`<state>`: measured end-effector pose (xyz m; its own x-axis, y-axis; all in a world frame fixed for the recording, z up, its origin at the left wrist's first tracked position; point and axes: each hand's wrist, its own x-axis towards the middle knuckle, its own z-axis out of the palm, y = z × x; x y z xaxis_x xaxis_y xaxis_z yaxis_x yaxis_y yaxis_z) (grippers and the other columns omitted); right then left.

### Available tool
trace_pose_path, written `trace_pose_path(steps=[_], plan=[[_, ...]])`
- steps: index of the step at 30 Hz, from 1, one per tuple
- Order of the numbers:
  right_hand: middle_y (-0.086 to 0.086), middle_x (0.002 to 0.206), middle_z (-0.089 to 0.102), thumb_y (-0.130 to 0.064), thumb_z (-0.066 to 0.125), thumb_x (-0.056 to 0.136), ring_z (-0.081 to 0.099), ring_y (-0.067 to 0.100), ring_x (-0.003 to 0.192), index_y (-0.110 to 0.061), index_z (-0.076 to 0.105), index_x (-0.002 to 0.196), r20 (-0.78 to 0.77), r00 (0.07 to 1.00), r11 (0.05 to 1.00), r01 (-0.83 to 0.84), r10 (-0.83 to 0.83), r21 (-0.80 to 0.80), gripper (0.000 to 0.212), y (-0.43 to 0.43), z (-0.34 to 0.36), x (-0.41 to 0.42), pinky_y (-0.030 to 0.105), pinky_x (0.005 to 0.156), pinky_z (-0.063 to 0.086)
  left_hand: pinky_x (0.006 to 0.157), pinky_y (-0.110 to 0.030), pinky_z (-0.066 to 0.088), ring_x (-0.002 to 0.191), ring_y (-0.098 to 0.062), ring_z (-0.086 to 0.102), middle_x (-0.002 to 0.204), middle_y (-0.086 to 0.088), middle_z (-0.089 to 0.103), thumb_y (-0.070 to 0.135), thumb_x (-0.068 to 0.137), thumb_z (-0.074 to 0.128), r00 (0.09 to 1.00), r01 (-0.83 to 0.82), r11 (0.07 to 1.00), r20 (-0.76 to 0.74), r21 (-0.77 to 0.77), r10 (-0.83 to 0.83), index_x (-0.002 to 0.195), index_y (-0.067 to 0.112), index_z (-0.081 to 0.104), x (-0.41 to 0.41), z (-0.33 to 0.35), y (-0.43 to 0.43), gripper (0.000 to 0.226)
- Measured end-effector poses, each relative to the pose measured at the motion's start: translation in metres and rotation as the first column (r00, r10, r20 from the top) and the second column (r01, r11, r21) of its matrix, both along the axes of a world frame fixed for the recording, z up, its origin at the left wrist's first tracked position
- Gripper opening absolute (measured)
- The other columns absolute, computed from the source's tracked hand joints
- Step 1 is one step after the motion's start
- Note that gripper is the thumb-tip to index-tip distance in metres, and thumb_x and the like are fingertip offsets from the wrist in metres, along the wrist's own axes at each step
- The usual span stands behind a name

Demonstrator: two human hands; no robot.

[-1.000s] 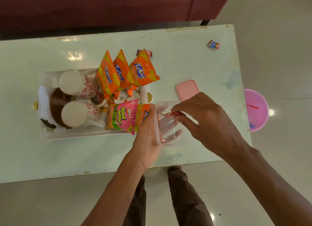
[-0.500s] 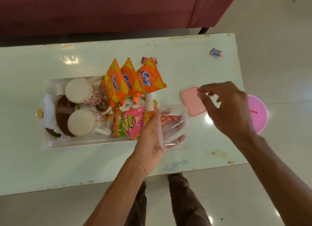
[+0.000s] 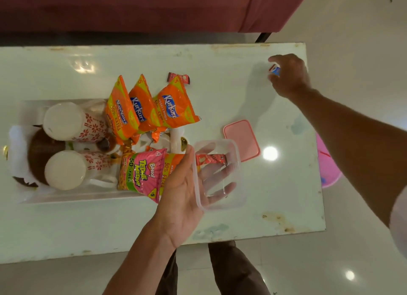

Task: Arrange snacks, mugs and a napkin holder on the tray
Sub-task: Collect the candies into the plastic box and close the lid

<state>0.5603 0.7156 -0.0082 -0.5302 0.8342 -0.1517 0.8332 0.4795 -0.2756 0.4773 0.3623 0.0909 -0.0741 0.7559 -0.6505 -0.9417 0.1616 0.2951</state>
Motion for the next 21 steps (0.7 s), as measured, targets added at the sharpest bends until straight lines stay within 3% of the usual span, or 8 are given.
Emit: trace_pose_path(steps=[5,8,12,17,21], plan=[[0.018,0.116,0.068,0.005,0.055,0.087,0.064,0.035,0.104,-0.012,0.072,0.116,-0.042,0.999,0.995,0.031,-0.028,0.091,0.038,-0.005,-0.017,0.008,0.032,0.087,0.053,0.102,-0.055,0.048,0.125,-0.032,0.063,0.136,-0.02,0.063,0.049,0.103,0.038,0.999,-0.03,0.999,0.017,-0.029,0.031,0.133,0.018,0.055,0.001,-0.007,0.011,0.046],[0.012,0.109,0.074,-0.007,0.058,0.088,0.069,0.027,0.099,-0.008,0.073,0.114,-0.188,0.981,0.999,0.04,-0.041,-0.01,0.03,-0.027,0.008,0.018,0.025,0.087,0.05,0.102,-0.055,0.048,0.127,-0.033,0.062,0.138,-0.022,0.061,0.049,0.102,0.04,0.999,-0.027,0.999,0.026,-0.039,0.028,0.132,0.018,0.054,0.0,-0.008,0.013,0.045],[-0.009,0.098,0.073,-0.024,0.07,0.087,0.07,0.003,0.091,-0.018,0.066,0.115,-0.502,0.848,0.972,0.06,-0.169,-0.226,0.029,-0.093,0.093,0.021,0.019,0.08,0.055,0.1,-0.052,0.048,0.127,-0.033,0.062,0.138,-0.02,0.061,0.049,0.102,0.041,1.0,-0.013,0.999,0.02,-0.053,0.014,0.132,0.019,0.053,-0.003,-0.009,0.014,0.044],[-0.022,0.102,0.069,-0.023,0.081,0.077,0.066,0.002,0.094,-0.021,0.068,0.109,-0.455,0.864,0.916,-0.339,0.215,-0.212,0.034,-0.198,0.178,0.029,0.01,0.075,0.047,0.1,-0.054,0.05,0.114,-0.029,0.069,0.123,-0.013,0.072,0.05,0.099,0.044,0.998,0.026,0.996,-0.062,-0.081,-0.031,0.132,0.019,0.057,-0.004,-0.006,0.016,0.047],[-0.011,0.102,0.073,-0.027,0.08,0.078,0.067,0.01,0.095,-0.022,0.066,0.112,-0.32,0.845,0.855,-0.494,0.429,-0.159,0.037,-0.232,0.156,0.035,0.04,0.087,0.049,0.103,-0.058,0.044,0.109,-0.023,0.07,0.11,-0.003,0.076,0.053,0.099,0.037,0.983,0.072,0.995,-0.163,-0.069,-0.082,0.134,0.019,0.057,-0.003,-0.002,0.015,0.052]])
